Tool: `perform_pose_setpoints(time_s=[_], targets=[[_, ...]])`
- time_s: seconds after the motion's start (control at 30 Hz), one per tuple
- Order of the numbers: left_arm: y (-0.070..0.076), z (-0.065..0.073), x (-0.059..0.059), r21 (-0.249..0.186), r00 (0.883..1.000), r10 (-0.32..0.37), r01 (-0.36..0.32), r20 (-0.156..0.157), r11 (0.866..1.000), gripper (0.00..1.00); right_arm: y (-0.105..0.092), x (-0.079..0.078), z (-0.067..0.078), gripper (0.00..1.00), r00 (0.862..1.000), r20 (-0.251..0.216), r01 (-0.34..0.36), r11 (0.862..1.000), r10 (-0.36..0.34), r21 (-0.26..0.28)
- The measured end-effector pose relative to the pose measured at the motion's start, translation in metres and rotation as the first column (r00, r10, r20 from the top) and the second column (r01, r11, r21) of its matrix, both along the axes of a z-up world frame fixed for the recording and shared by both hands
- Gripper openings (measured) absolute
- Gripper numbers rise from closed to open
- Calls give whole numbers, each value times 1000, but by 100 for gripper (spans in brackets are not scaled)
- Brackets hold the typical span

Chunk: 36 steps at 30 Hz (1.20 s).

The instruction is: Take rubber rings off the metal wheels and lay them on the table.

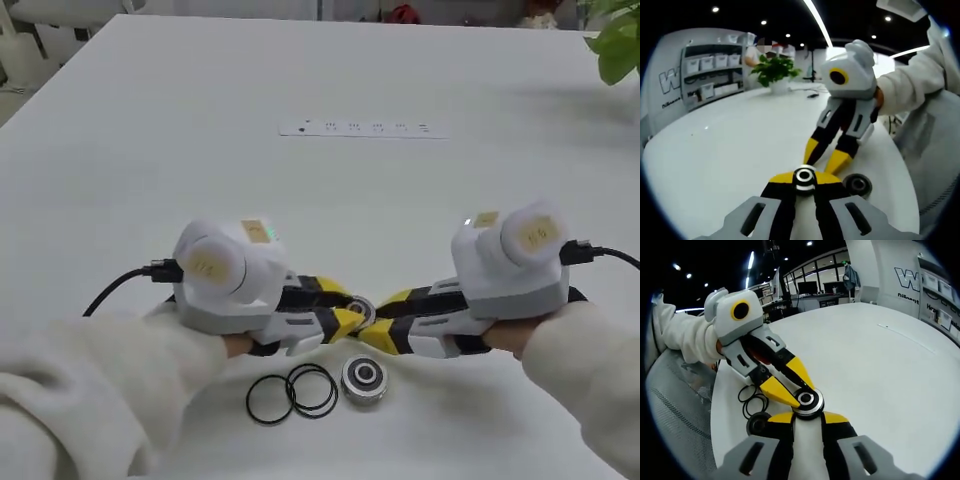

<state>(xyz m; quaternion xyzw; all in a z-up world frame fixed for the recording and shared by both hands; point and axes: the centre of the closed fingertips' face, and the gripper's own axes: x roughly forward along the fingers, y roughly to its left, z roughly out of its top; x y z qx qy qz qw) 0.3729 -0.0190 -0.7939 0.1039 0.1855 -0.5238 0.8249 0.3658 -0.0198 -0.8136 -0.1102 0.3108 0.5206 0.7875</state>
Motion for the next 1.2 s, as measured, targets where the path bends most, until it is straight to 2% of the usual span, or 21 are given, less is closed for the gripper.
perform_pose_setpoints(time_s=[0.07, 0.1, 0.13, 0.3, 0.43, 0.67, 0.87, 1.07, 1.13, 1.2], targets=[[1, 0, -1, -2, 1000, 0, 0, 4, 1000, 14, -1, 0, 0, 11, 1000, 7, -11, 1000, 11, -11], [2, 0, -1, -6, 1000, 3, -3, 7, 1000, 14, -5, -1, -1, 7, 999, 27, -36, 999, 37, -36], [2, 0, -1, -10, 1000, 4, -4, 6, 1000, 14, -6, 0, 1, 2, 999, 27, -18, 1000, 19, -25], [1, 0, -2, -16, 1000, 10, -10, 5, 1000, 14, -5, 1, 1, 1, 999, 30, -14, 1000, 15, -27], [1, 0, -2, -19, 1000, 10, -10, 7, 1000, 14, -7, 2, 0, 0, 1000, 14, 5, 1000, -5, -26], [1, 0, -2, -26, 1000, 6, -6, 9, 1000, 14, -10, 3, 0, 0, 997, -48, 55, 998, -55, -1], [1, 0, -2, -24, 1000, 6, -6, 11, 1000, 14, -10, 5, 0, 0, 994, -71, 81, 997, -80, 13], [2, 0, -2, -23, 1000, 7, -7, 11, 1000, 14, -14, 10, 3, 0, 974, -157, 174, 983, -163, 60], [2, 0, -2, -22, 1000, 9, -9, 11, 1000, 14, -14, 10, 6, 0, 961, -204, 206, 975, -185, 87], [2, 0, -2, -20, 1000, 10, -10, 11, 1000, 14, -15, 11, 6, 0, 957, -218, 217, 971, -192, 97]])
